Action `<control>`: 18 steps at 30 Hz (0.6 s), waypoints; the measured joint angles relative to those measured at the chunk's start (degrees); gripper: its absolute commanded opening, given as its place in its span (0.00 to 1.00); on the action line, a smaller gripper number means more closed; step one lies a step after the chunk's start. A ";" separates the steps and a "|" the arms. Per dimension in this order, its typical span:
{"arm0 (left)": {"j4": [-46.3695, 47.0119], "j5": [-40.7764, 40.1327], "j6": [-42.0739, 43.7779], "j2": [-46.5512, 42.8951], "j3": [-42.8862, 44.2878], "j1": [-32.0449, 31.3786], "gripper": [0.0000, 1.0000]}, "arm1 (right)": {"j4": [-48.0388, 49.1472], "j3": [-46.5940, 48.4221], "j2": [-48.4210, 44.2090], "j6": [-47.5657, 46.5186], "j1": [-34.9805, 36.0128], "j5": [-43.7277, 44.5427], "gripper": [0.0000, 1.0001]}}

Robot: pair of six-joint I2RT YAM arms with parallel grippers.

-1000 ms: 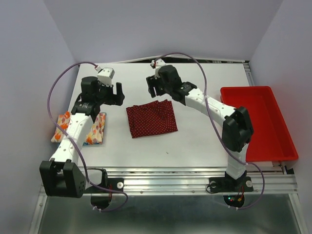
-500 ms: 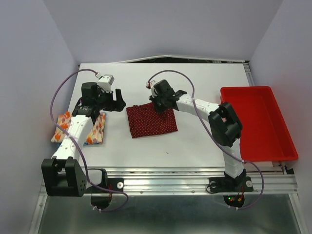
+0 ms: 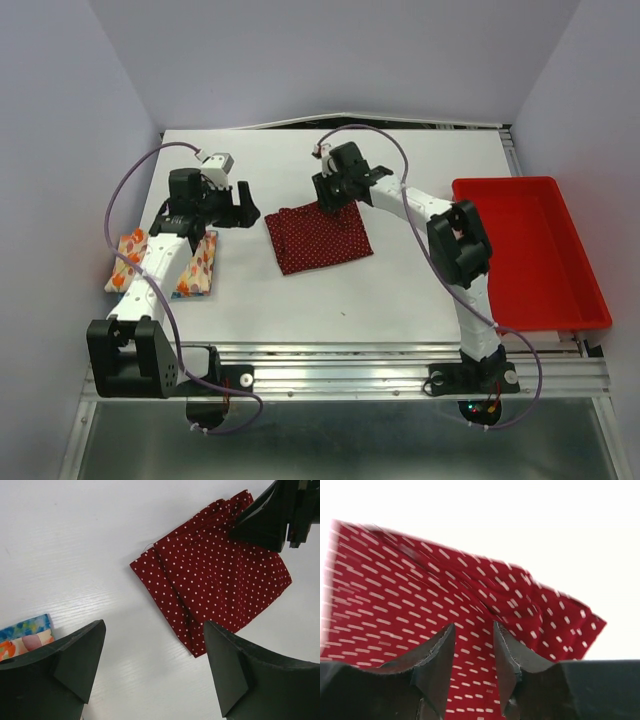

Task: Fold and stack the skirts
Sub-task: Neatly place the folded skirt to the corner

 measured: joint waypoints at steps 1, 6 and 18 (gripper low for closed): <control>0.13 -0.28 -0.52 -0.04 0.00 0.00 0.91 | -0.42 1.64 -0.07 0.92 0.09 -1.07 0.39; 1.25 -2.73 -4.20 -1.22 -1.49 0.52 0.89 | -1.90 9.20 -1.40 3.89 2.36 -2.40 0.23; -0.31 -2.14 -8.76 -0.46 0.26 6.40 0.92 | -11.17 30.27 7.67 5.73 15.08 1.77 0.40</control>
